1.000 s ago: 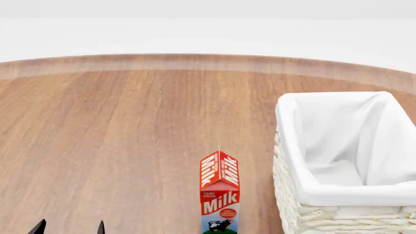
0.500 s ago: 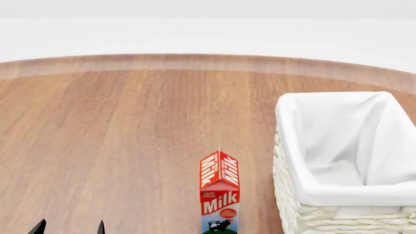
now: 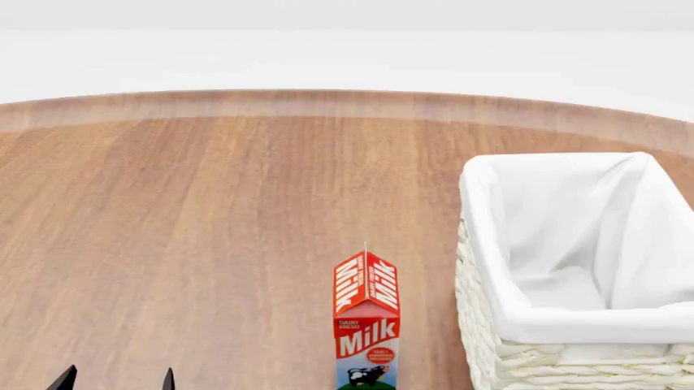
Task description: Pick up the orange juice, and put it in the basket.
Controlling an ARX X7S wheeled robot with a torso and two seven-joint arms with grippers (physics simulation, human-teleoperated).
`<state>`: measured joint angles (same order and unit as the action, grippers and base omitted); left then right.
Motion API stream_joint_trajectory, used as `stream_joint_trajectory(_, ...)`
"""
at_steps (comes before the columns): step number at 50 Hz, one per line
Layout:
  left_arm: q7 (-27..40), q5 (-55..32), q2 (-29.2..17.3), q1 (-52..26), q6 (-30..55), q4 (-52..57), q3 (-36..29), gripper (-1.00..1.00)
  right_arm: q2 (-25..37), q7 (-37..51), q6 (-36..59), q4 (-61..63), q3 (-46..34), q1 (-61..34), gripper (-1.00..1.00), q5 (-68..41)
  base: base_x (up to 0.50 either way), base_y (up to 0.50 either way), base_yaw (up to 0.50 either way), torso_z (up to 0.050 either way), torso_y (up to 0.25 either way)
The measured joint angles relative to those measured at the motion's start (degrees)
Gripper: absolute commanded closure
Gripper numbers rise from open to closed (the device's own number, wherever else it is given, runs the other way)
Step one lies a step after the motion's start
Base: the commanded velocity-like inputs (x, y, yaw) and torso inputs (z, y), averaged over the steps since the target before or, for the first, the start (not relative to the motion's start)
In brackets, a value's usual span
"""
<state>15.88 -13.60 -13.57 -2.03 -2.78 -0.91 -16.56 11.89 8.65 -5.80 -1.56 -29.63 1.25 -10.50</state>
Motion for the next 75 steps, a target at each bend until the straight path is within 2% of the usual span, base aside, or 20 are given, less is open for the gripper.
stream_joint_trajectory(32, 0.65, -0.55, -0.55, -0.18, -0.23, -0.08, -0.74, -1.0, 3.78, 3.14, 7.3, 17.2, -0.11, 2.19, 1.0, -0.62, 0.0, 0.0, 0.0, 0.0, 0.0)
stream_joint_trajectory(75, 1.43, -1.22, -1.21, -0.4, -0.53, -0.17, -1.64, -1.0, 6.54, 7.34, 22.09, 37.44, 1.97, -2.21, 1.0, -2.64, 0.0, 0.0, 0.0, 0.0, 0.001)
